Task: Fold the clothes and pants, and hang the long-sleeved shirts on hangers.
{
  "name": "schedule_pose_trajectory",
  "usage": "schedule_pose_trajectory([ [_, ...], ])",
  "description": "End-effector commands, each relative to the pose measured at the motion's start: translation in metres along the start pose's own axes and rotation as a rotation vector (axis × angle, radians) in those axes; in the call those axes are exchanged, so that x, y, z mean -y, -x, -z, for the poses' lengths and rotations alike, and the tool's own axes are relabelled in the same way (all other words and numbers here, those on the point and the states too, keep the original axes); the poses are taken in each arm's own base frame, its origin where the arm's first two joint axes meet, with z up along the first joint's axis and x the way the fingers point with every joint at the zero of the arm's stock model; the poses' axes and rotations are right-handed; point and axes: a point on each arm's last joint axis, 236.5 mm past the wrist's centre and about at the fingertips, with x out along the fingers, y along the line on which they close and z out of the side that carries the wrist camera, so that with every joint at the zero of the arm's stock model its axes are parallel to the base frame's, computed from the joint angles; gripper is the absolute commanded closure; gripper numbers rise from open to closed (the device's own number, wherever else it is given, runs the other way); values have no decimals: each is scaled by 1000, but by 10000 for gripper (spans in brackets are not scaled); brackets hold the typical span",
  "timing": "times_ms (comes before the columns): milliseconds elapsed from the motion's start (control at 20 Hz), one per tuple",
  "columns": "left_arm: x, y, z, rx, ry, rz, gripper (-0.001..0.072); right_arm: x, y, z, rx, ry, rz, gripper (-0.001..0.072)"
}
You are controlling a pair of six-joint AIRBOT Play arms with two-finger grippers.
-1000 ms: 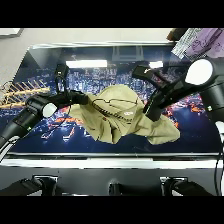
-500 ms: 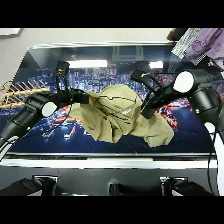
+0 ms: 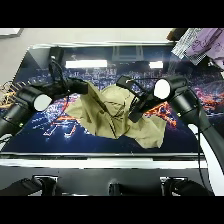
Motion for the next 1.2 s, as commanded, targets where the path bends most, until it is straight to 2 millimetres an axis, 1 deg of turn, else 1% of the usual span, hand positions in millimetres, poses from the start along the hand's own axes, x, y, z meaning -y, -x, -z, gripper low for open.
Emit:
schedule_pose_trajectory([
  [0, 1, 18, -13, -29, -6, -10, 691, 12, -3, 6, -40, -78, 74, 692],
  [100, -2, 26, 5, -120, -5, -25, 691, 26, 0, 14, -67, -109, 138, 692],
  [150, -1, 31, 19, -179, -5, -28, 692, 32, 3, 16, -72, -118, 171, 692],
  [200, 4, 37, 30, -224, -8, -23, 693, 40, 7, 16, -64, -134, 206, 692],
  [300, 28, 47, 45, -258, -24, 29, 692, 49, 14, 4, 5, -195, 249, 692],
  [400, 56, 51, 68, -300, -4, 85, 693, 43, 19, -14, 93, -241, 225, 692],
  [500, 78, 46, 95, -338, 0, 116, 693, 33, 30, -23, 145, -251, 193, 692],
  [600, 98, 40, 114, -343, 31, 148, 692, 29, 48, -23, 170, -247, 200, 692],
  [700, 117, 38, 134, -356, 42, 179, 692, 29, 69, -23, 209, -237, 229, 692],
  [850, 144, 40, 151, -349, 0, 239, 692, 25, 86, -24, 250, -233, 240, 692],
  [950, 153, 42, 164, -373, -2, 251, 692, 22, 99, -24, 279, -229, 249, 692],
  [1050, 156, 43, 179, -400, -7, 252, 692, 22, 114, -26, 319, -223, 268, 692],
  [1150, 155, 43, 184, -406, -11, 252, 692, 20, 122, -27, 338, -220, 276, 692],
])
